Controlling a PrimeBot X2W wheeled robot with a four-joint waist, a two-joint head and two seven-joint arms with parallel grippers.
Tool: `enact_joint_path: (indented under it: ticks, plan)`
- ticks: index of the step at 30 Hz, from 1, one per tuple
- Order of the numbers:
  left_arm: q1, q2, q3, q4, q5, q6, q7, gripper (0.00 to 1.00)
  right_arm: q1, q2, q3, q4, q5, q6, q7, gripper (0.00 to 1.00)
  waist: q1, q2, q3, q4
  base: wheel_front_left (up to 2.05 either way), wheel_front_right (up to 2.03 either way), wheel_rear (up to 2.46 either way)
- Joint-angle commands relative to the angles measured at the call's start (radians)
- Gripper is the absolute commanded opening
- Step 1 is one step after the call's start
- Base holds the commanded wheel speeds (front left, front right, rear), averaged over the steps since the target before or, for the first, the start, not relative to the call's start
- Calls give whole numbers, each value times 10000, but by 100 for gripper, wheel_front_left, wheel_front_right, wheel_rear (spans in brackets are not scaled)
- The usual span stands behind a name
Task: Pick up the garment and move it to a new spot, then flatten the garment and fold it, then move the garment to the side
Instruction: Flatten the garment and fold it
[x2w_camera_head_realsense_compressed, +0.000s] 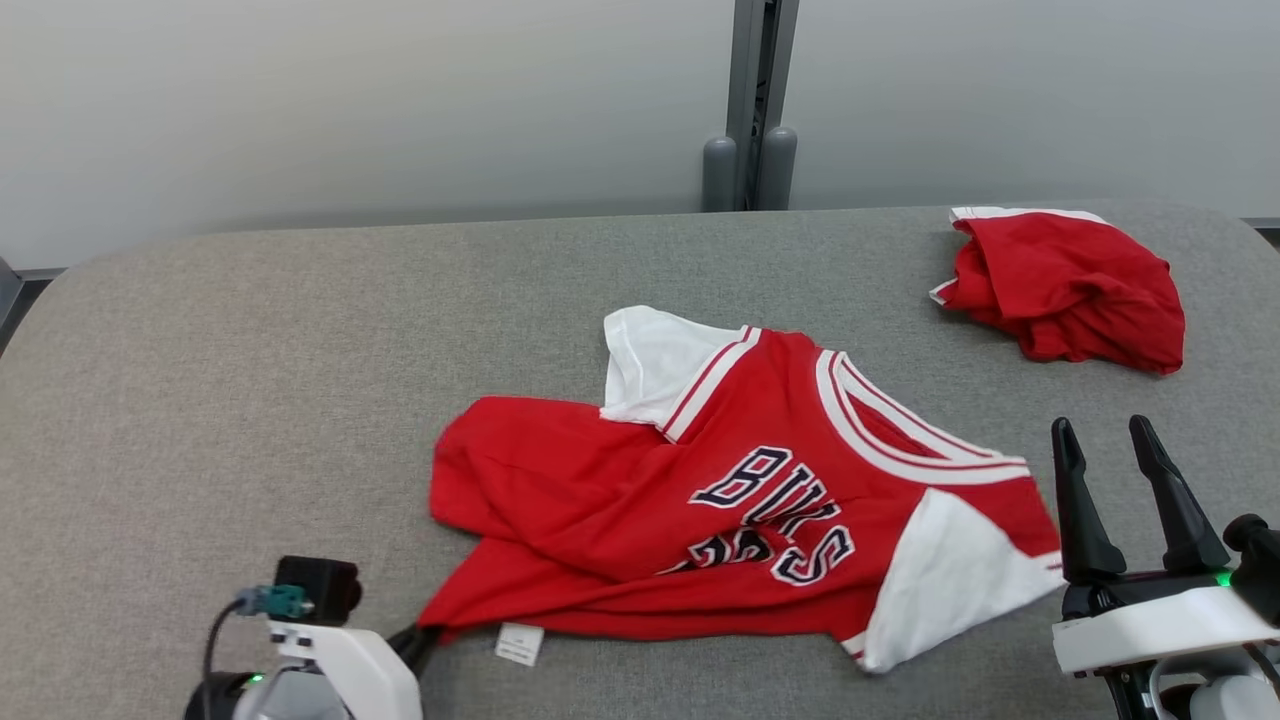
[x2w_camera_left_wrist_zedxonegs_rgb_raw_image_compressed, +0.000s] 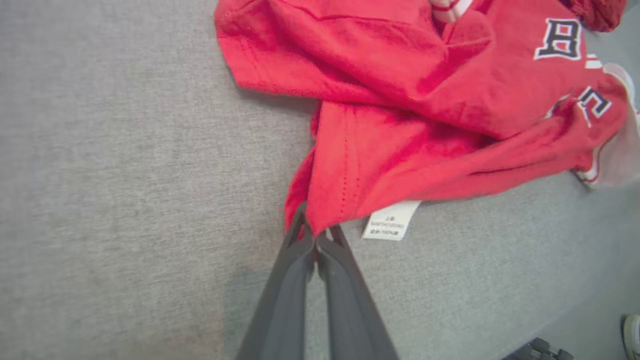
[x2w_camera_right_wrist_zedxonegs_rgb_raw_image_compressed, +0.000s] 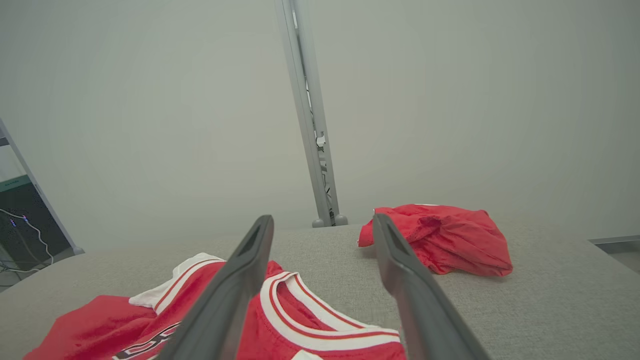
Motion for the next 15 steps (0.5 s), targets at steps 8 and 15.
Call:
enact_joint_path:
  ticks: [8,15]
  plan:
    - [389,690,578,-105,-165,720,444,0,-72,-49,-59,81,33,4,2,100,0,0,63,-168,0,0,0]
    - [756,837,533,-539,-652,680,1223,0,-67,-66,-96,78,62,4,2,100,0,0,74,-294,0,0,0]
